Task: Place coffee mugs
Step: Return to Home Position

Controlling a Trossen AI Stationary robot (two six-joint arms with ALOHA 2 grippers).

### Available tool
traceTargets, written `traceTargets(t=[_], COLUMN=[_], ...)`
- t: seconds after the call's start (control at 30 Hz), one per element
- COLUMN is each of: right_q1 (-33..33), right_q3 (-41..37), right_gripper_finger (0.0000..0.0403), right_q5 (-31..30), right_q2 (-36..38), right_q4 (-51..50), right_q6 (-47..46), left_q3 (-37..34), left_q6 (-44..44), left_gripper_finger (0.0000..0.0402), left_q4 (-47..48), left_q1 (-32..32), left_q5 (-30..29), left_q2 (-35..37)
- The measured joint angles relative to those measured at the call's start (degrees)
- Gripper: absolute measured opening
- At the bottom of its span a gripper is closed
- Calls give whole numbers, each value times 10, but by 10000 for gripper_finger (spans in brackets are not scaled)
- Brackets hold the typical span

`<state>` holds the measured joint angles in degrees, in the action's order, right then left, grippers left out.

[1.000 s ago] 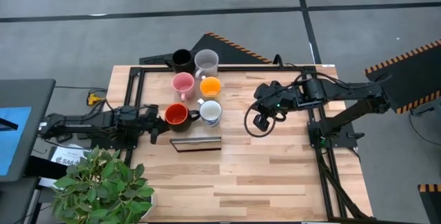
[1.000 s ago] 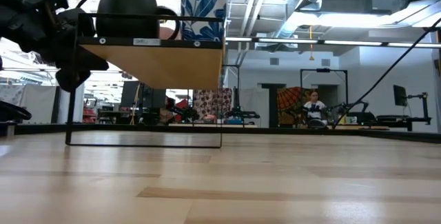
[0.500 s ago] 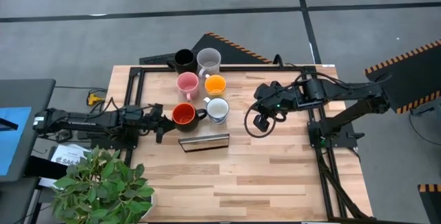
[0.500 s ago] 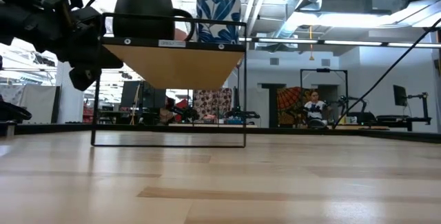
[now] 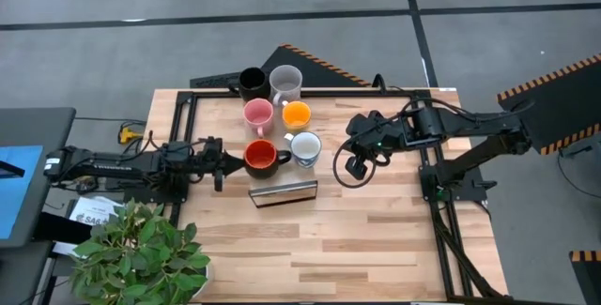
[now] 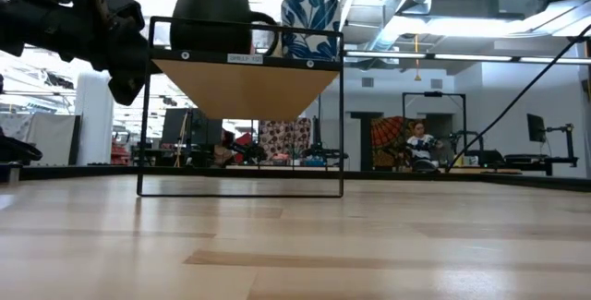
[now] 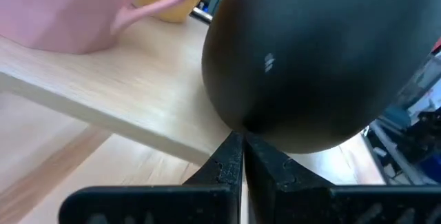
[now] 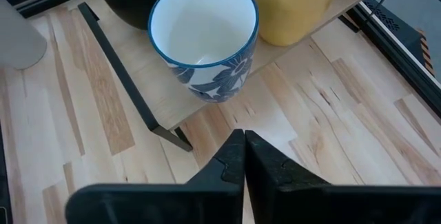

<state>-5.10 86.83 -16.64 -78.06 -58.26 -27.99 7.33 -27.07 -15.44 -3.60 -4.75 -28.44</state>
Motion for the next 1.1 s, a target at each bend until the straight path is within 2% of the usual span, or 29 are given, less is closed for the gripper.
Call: traceTargets(t=[0.13, 0.37, 0.6, 0.77, 1.03, 1.1], right_q1=[0, 0, 0, 0, 0, 0], right_q3=[0, 0, 0, 0, 0, 0], right_gripper_finger=[34, 18, 36, 18, 37, 35], right_q5=[0, 0, 0, 1, 3, 3], right_q2=[0, 0, 0, 0, 0, 0], right_q4=[0, 0, 0, 0, 0, 0], right_q6=[0, -1, -1, -9, -20, -22], left_q3=[-9, -38, -38, -38, -38, -39], left_q6=[5, -2, 36, 54, 80, 80], left_gripper_finger=[0, 0, 0, 0, 0, 0], left_q4=[4, 19, 31, 58, 136, 151], left_q1=[0, 0, 0, 0, 0, 0], left_q5=[5, -5, -16, -20, -20, -20], left_q2=[7, 61, 120, 162, 279, 284])
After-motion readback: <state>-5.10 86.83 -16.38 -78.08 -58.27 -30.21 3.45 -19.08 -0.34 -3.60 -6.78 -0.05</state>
